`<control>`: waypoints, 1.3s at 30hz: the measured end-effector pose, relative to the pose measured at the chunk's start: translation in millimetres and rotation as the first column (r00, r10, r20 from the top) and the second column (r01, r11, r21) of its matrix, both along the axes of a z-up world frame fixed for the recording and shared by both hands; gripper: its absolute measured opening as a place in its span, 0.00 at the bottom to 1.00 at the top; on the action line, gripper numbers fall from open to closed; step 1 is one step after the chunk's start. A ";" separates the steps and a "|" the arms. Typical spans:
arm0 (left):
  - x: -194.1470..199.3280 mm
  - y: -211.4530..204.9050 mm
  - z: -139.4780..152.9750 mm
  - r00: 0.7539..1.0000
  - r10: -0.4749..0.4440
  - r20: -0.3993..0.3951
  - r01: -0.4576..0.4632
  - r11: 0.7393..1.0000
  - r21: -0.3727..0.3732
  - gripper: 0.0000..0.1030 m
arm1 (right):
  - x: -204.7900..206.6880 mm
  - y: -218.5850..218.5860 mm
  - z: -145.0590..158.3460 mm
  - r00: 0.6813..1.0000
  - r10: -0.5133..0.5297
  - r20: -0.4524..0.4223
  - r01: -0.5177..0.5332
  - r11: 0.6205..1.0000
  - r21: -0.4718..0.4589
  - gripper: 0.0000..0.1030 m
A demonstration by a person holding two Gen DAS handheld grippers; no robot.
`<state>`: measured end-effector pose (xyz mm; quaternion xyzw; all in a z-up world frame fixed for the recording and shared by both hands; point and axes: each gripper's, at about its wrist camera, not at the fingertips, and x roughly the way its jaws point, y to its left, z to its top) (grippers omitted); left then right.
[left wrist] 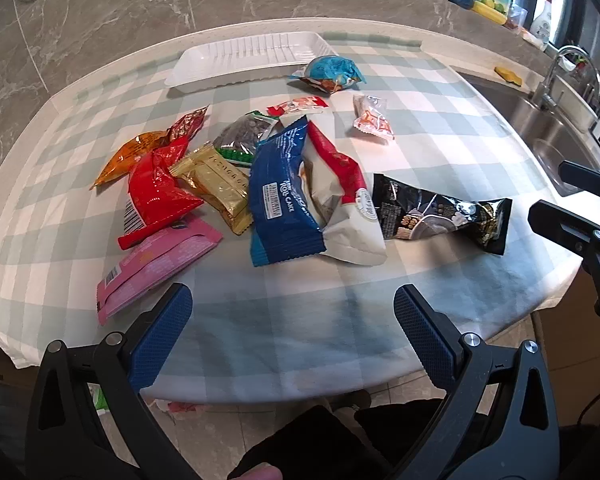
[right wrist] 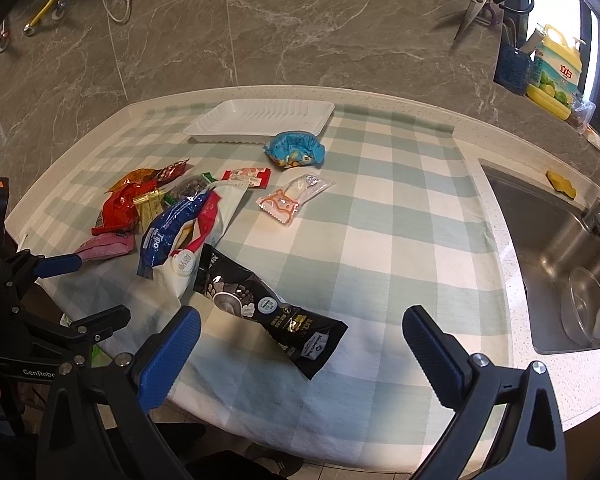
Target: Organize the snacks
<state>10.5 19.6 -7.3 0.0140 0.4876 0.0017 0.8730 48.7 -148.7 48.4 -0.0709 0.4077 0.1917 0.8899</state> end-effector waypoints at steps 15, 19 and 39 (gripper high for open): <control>2.5 26.5 -5.5 0.999 0.041 -0.017 -0.040 0.998 0.051 0.99 | 3.4 15.5 -9.6 0.996 0.085 -0.021 -0.086 0.995 -0.049 1.00; 3.9 40.0 -8.7 0.998 0.051 -0.028 -0.049 0.996 0.070 0.99 | 5.3 23.0 -14.2 0.993 0.115 -0.027 -0.117 0.990 -0.073 1.00; 33.5 96.3 -50.0 0.972 -0.171 -0.163 0.203 0.957 0.206 1.00 | 39.3 55.0 -58.6 0.956 0.254 -0.147 -0.280 0.939 -0.202 1.00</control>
